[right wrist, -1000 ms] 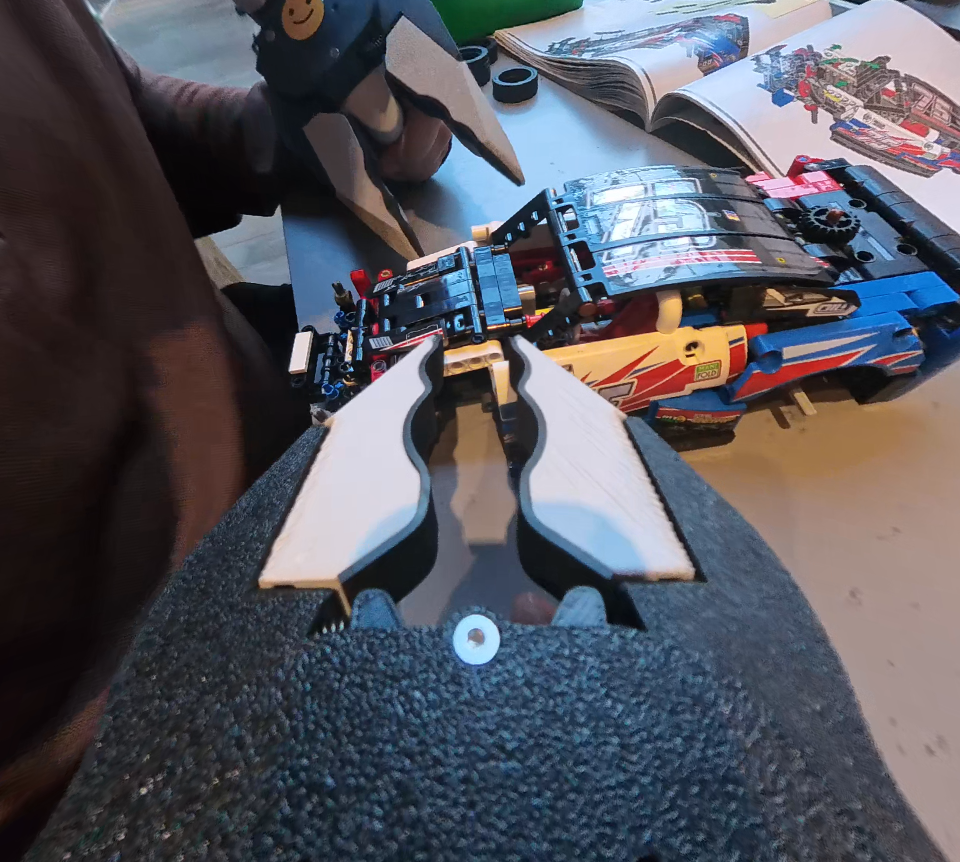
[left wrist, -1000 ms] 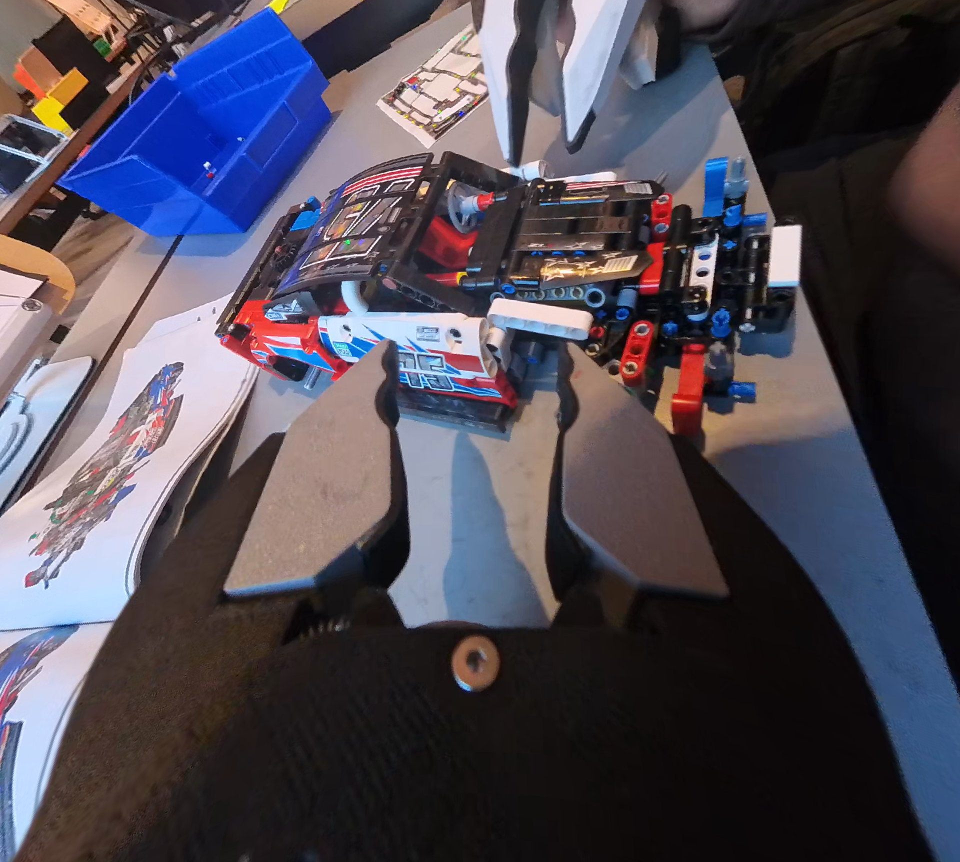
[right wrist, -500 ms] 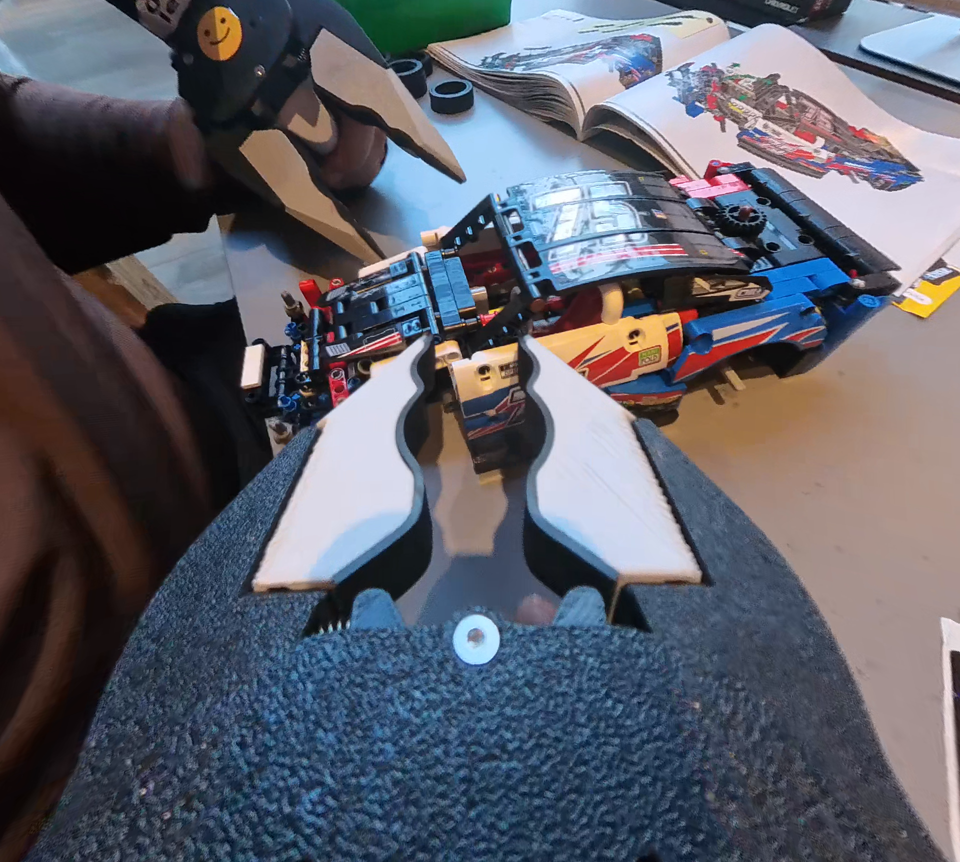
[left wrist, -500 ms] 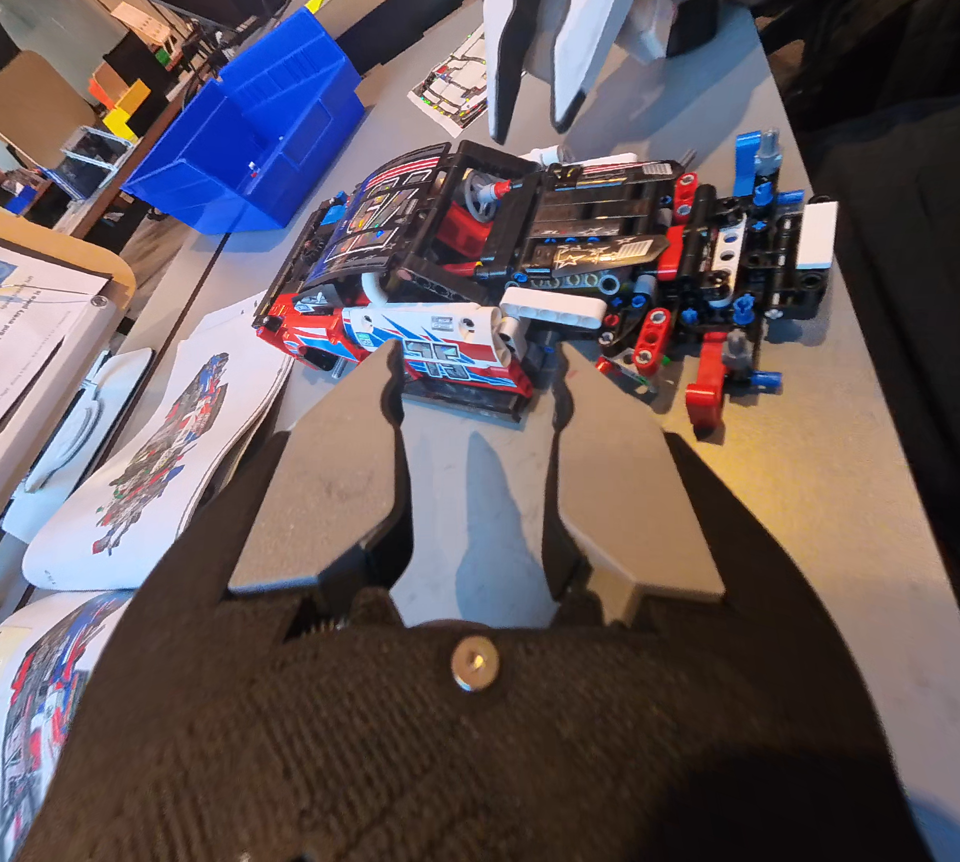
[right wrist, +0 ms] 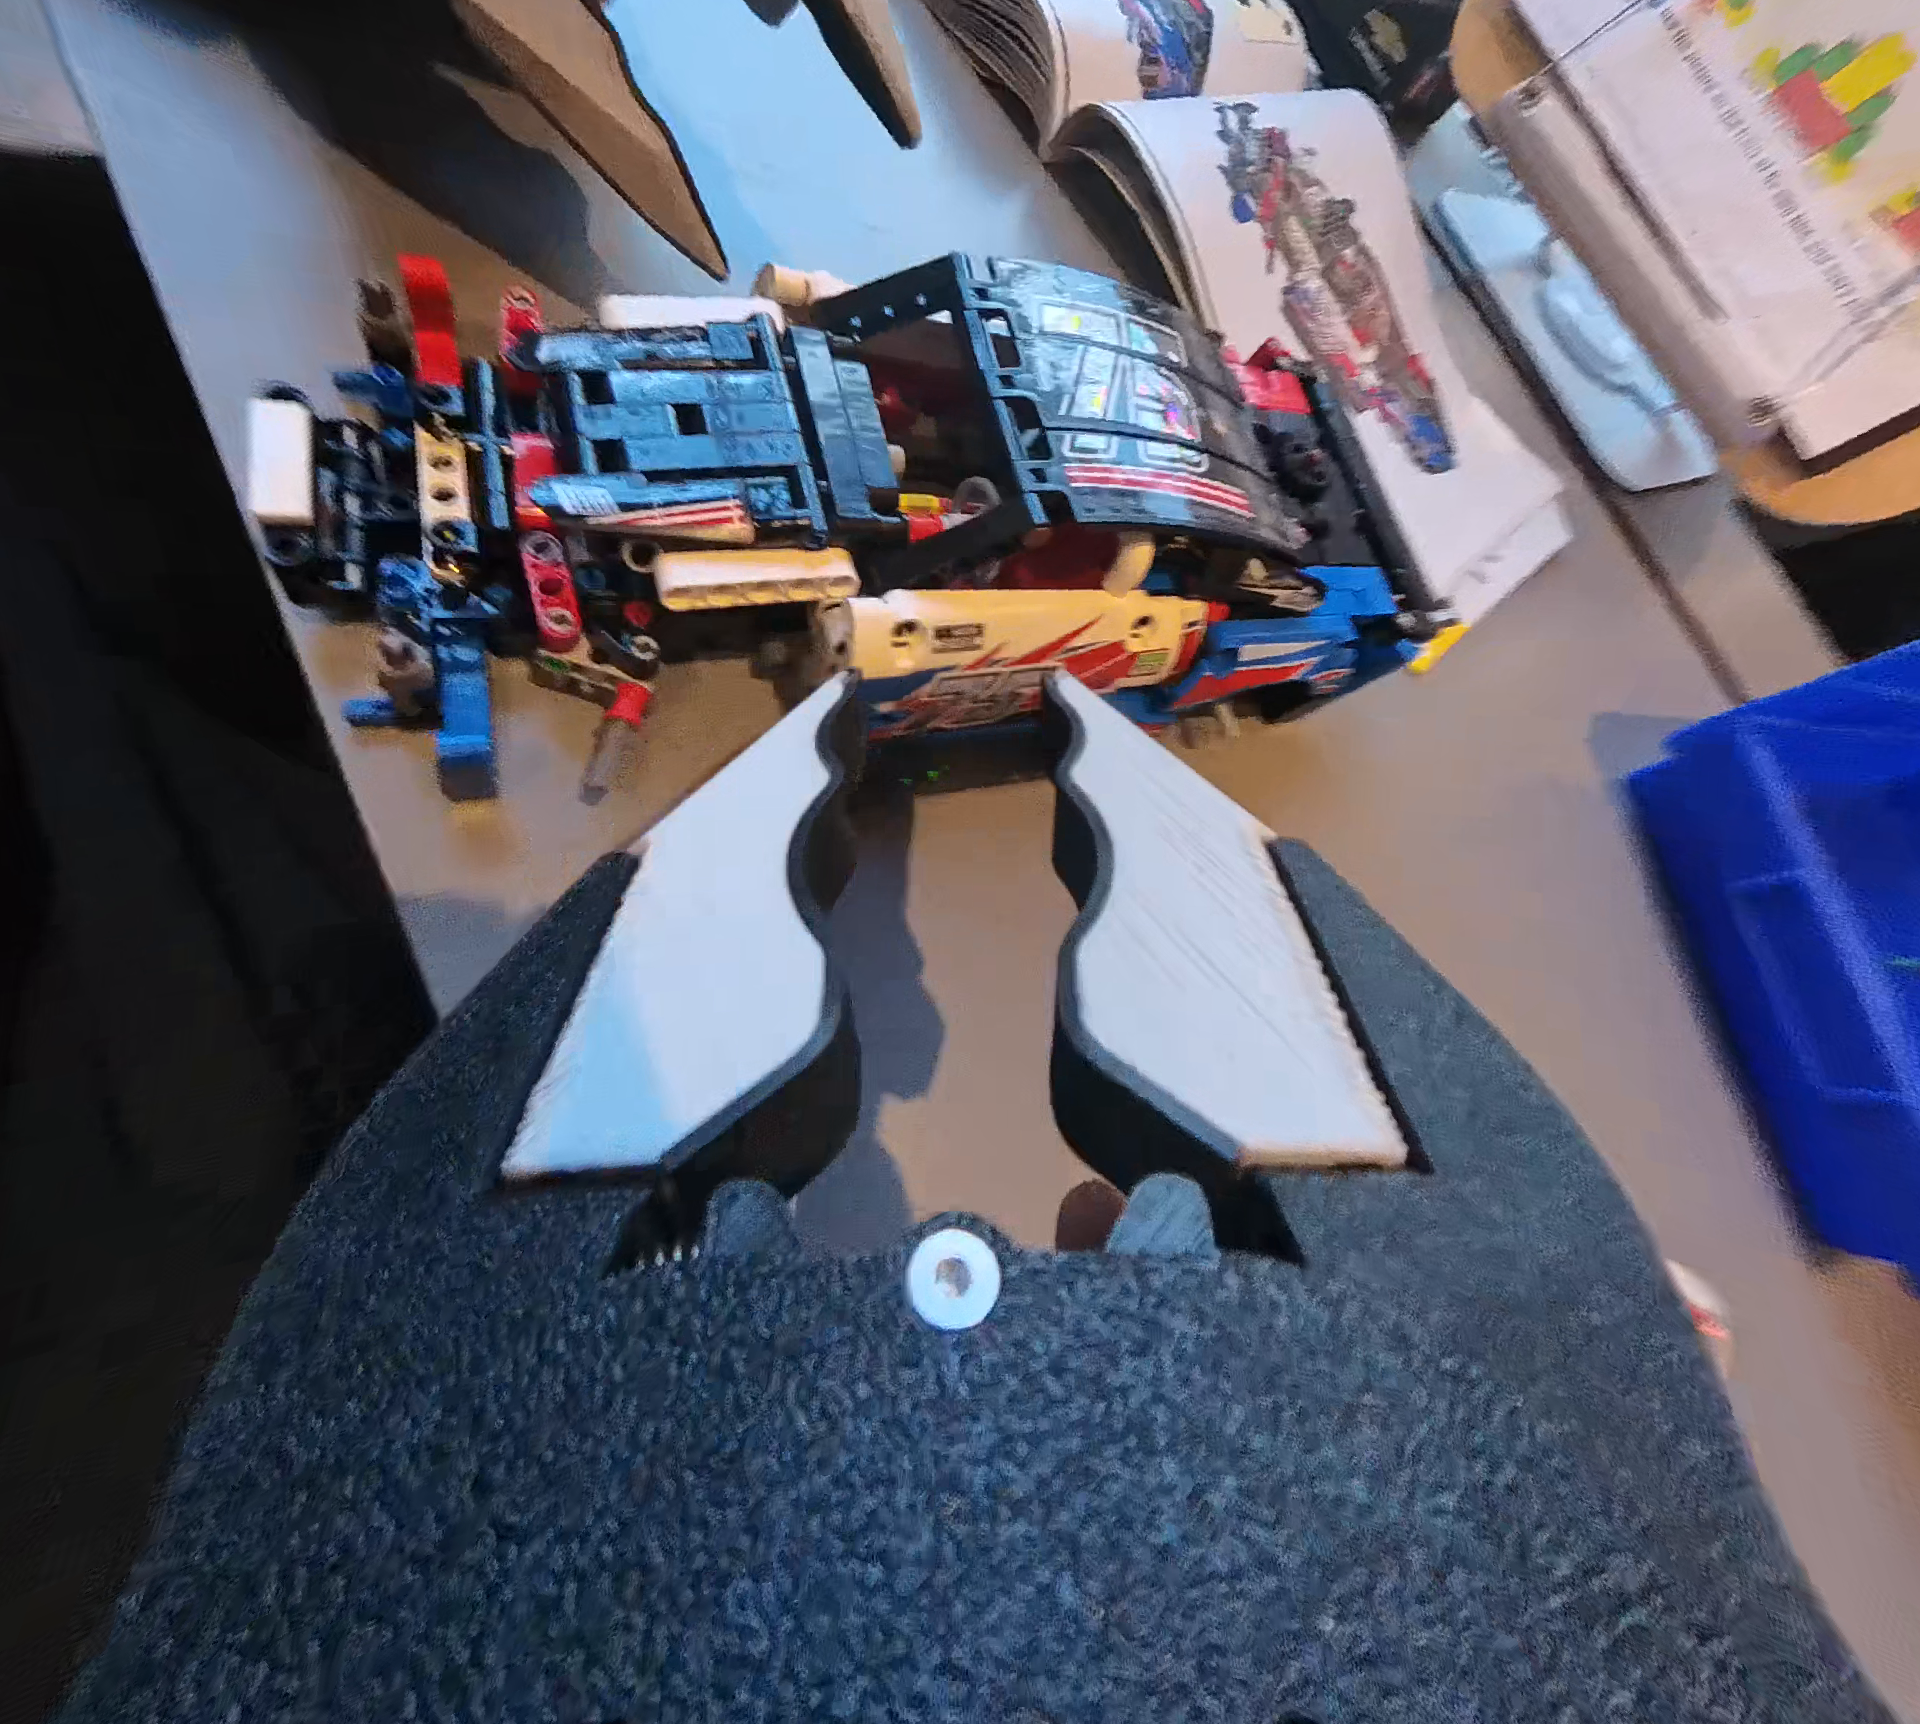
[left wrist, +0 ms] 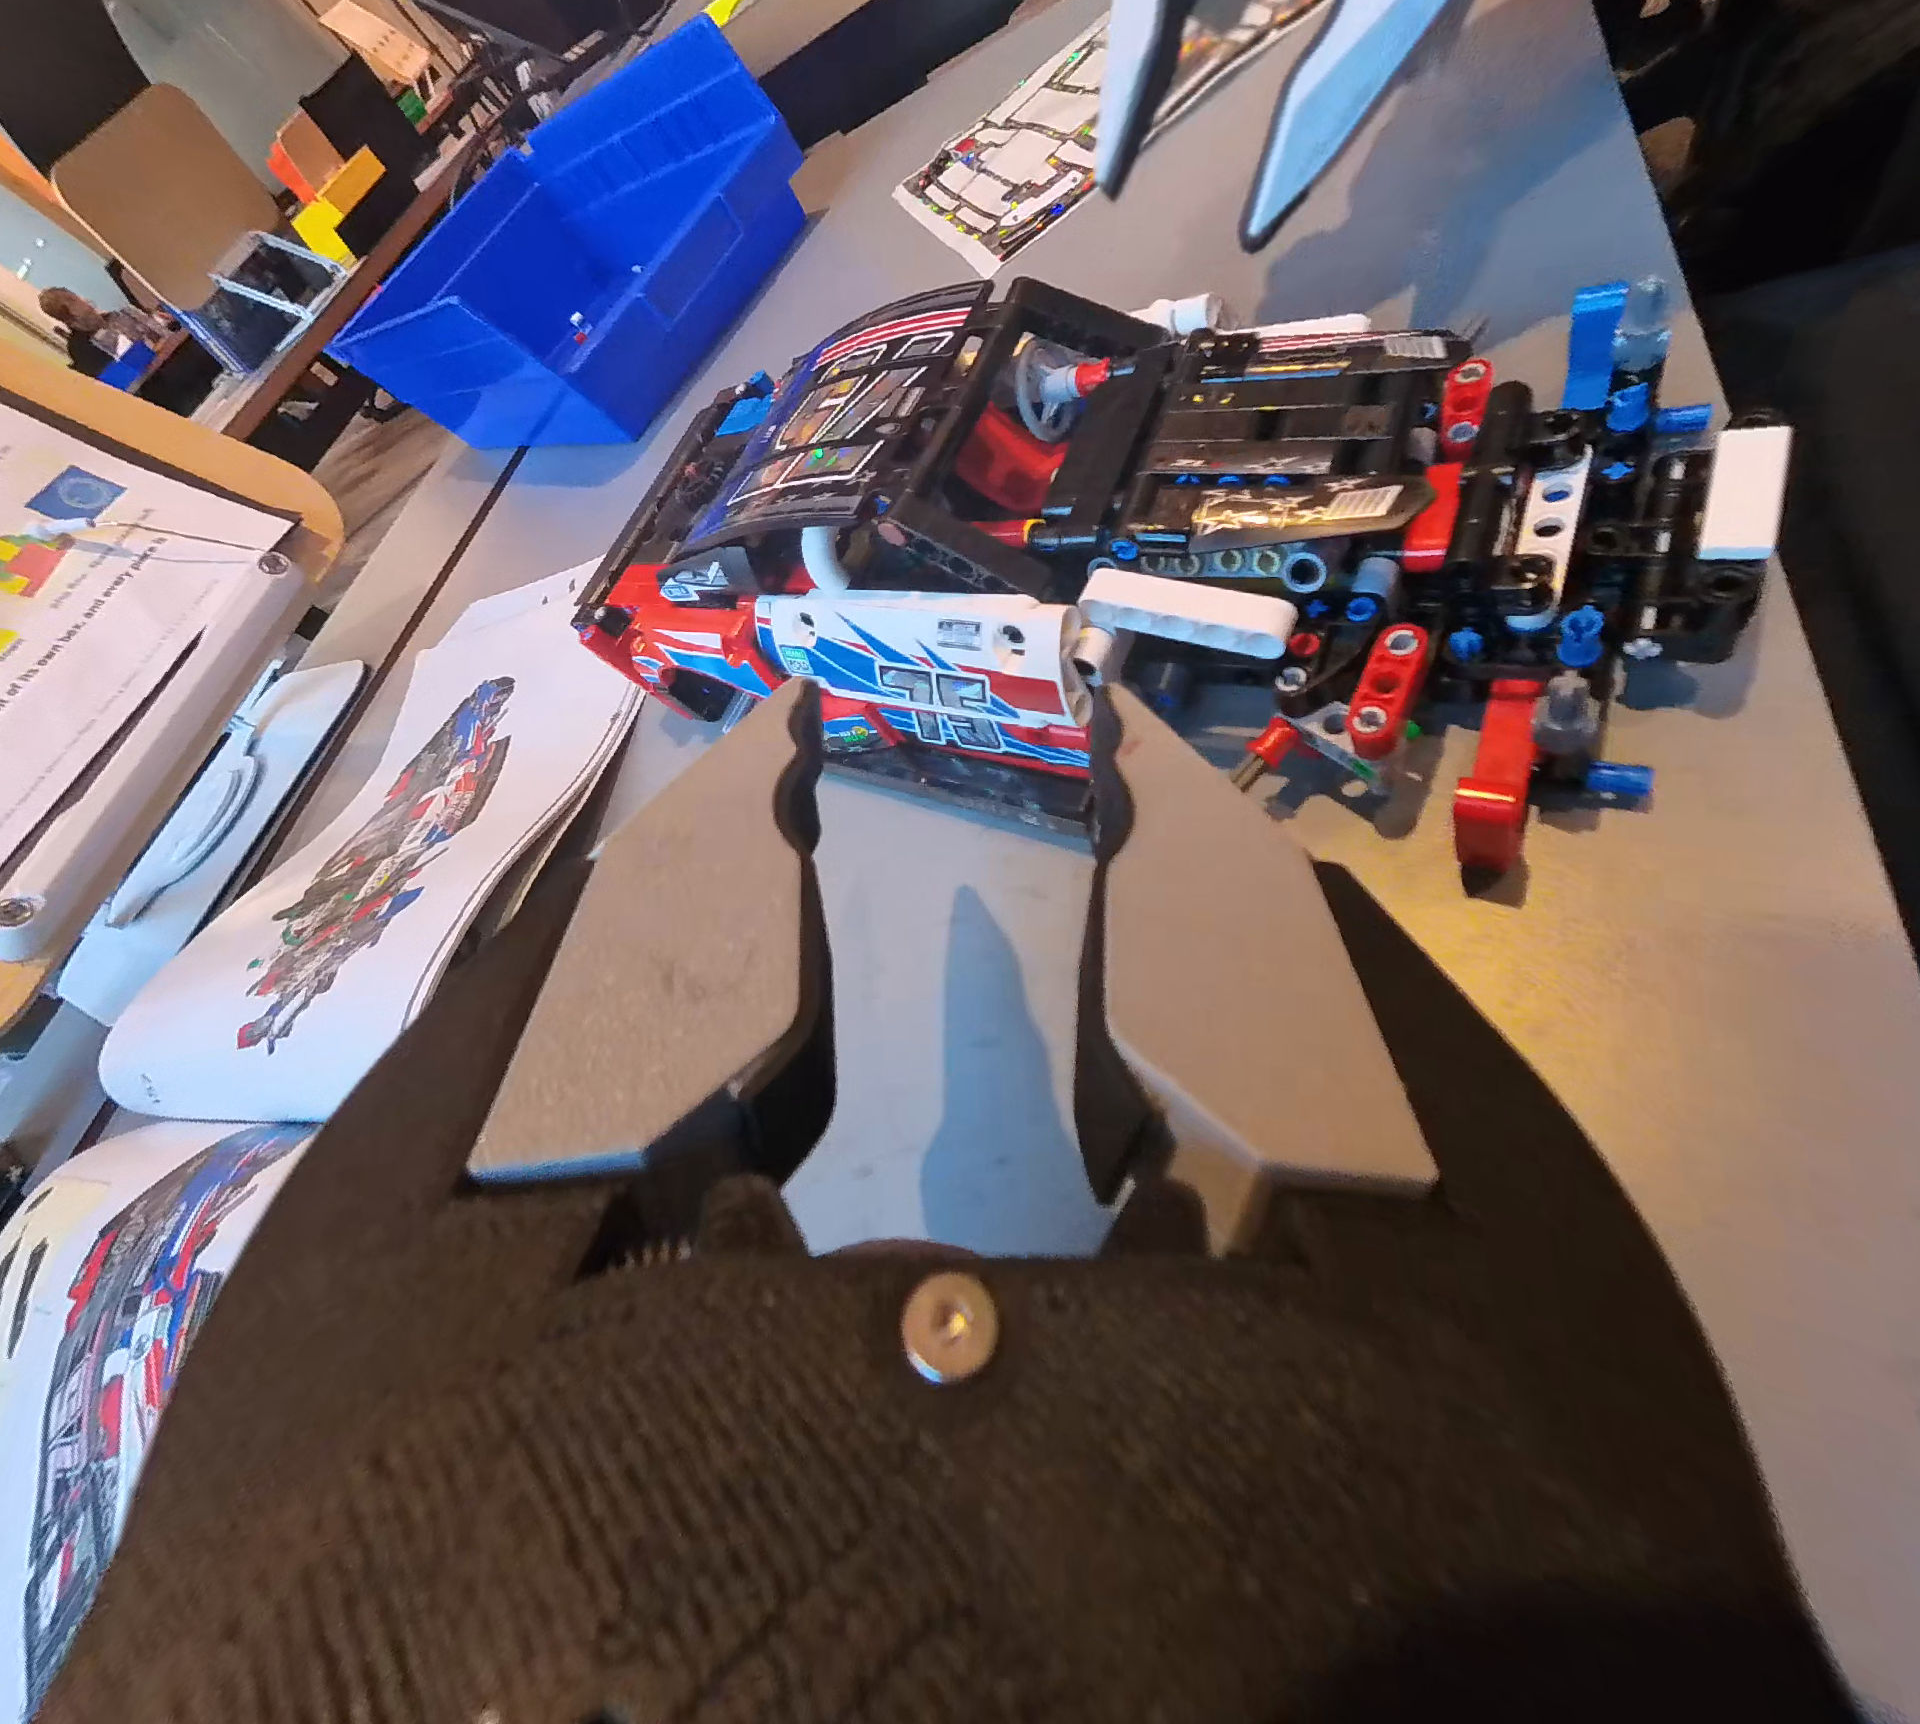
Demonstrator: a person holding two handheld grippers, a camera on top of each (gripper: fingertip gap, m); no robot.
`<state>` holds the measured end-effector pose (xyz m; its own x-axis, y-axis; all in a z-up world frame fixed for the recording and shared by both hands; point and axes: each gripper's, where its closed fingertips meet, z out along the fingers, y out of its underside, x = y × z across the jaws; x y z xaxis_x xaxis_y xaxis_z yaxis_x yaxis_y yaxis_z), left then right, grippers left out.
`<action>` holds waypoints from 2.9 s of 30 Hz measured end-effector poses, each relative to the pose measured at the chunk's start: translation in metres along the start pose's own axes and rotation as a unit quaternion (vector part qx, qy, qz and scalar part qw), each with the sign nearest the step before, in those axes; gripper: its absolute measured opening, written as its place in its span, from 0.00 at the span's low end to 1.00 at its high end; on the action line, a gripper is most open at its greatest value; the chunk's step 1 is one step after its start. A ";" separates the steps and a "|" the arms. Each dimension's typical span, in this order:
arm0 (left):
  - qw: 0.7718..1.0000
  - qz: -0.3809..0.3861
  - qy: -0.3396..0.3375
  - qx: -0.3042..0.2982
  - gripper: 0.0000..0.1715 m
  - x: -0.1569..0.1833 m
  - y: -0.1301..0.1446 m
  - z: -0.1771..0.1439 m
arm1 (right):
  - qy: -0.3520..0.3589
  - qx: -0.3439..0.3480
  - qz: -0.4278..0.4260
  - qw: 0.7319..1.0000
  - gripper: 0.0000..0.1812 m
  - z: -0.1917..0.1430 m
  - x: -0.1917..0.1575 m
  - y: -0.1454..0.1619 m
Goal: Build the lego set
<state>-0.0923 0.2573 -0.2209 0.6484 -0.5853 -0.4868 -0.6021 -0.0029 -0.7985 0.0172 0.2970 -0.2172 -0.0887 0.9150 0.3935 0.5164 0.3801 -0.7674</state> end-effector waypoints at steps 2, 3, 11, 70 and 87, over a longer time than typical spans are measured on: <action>1.000 0.004 0.007 0.002 0.29 0.003 -0.001 0.000 | 0.028 -0.019 -0.055 0.998 0.19 -0.003 0.005 0.000; 1.000 0.005 0.012 0.005 0.29 0.005 -0.002 0.001 | 0.038 -0.027 -0.083 0.995 0.20 -0.003 0.006 -0.001; 0.999 -0.039 0.012 0.020 0.30 -0.004 -0.005 -0.001 | 0.094 -0.039 -0.321 0.942 0.12 0.009 -0.013 -0.007; 0.998 -0.061 0.020 0.003 0.31 -0.011 0.001 0.004 | 0.014 0.049 -0.140 0.989 0.12 0.014 -0.011 -0.007; 0.999 -0.038 0.014 0.002 0.30 -0.007 0.001 0.004 | -0.052 0.060 -0.116 0.990 0.30 0.026 -0.048 -0.035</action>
<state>-0.0961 0.2648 -0.2199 0.6789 -0.6060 -0.4145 -0.5499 -0.0456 -0.8340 -0.0189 0.2433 -0.2224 -0.2833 0.8077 0.5170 0.3670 0.5894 -0.7196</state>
